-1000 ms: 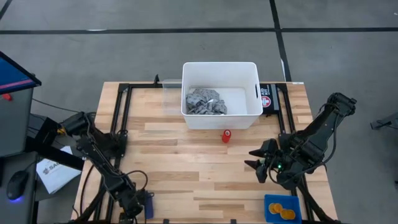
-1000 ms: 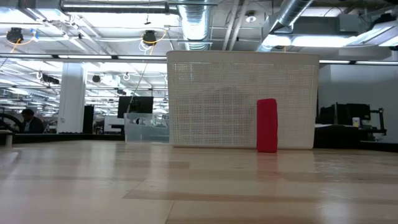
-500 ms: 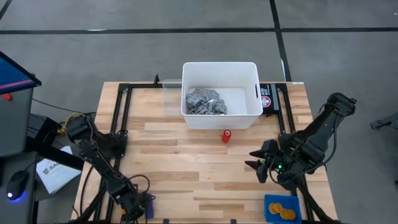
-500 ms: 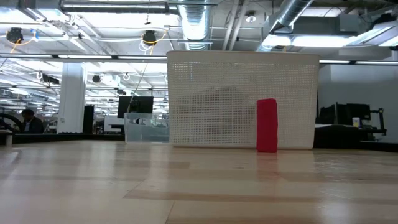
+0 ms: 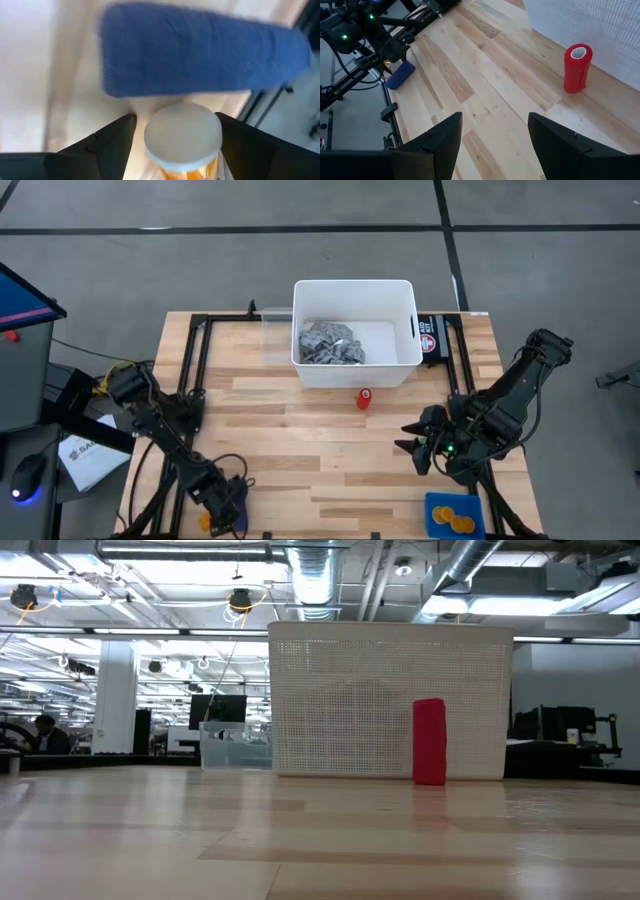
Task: Pick & Place Medicine items
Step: Put the orange pill bottle into the blue bin
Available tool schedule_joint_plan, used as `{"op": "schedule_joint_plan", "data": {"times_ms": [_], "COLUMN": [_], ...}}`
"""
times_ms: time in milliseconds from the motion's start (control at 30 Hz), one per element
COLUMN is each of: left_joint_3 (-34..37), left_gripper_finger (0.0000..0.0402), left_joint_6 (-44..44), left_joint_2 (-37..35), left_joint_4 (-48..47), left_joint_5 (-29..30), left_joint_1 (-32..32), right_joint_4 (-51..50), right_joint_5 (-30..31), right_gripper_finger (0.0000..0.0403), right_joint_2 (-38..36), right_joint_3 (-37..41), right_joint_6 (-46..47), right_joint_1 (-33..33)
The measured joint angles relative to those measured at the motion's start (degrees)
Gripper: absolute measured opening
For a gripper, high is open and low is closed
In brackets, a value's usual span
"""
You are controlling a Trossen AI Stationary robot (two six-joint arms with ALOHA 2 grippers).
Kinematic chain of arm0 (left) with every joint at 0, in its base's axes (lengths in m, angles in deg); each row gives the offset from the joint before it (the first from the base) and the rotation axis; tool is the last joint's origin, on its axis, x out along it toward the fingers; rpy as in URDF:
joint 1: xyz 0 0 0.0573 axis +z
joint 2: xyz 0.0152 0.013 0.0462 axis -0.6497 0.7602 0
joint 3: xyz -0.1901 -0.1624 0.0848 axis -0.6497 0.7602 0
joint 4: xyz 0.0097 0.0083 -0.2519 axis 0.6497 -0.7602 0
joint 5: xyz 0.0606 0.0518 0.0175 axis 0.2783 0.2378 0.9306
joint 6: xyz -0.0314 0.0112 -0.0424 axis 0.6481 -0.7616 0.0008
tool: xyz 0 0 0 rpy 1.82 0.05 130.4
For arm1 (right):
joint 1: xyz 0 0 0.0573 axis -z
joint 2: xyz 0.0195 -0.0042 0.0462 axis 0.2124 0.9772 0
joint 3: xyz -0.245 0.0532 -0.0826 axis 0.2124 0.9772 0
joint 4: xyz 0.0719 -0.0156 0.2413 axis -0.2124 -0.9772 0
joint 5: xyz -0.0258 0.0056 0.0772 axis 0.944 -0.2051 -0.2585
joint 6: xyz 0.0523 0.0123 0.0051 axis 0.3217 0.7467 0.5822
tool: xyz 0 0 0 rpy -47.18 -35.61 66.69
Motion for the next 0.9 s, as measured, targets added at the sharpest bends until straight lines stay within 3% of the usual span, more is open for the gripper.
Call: {"op": "schedule_joint_plan", "data": {"times_ms": [233, 567, 900], "left_joint_3": [-0.01, 0.46, 0.52], "left_gripper_finger": [0.0267, 0.0224, 0.028], "left_joint_6": [6.06, 10.54, 9.24], "left_joint_2": [-0.16, -2.49, -7.07], "left_joint_4": [-2.77, -4.51, -11.59], "left_joint_5": [1.47, -0.3, 0.37], "left_joint_1": [2.14, 1.82, 5.63], "right_joint_4": [-0.55, -1.49, -1.51], "right_joint_5": [-0.7, -1.38, -1.26], "right_gripper_finger": [0.0224, 0.0224, 0.0224], "right_joint_2": [0.0, 0.0, 0.0], "right_joint_3": [0.0, 0.0, 0.0], "right_joint_6": [-0.1, -0.03, -0.08], "right_joint_1": [0.0, -1.18, -1.16]}}
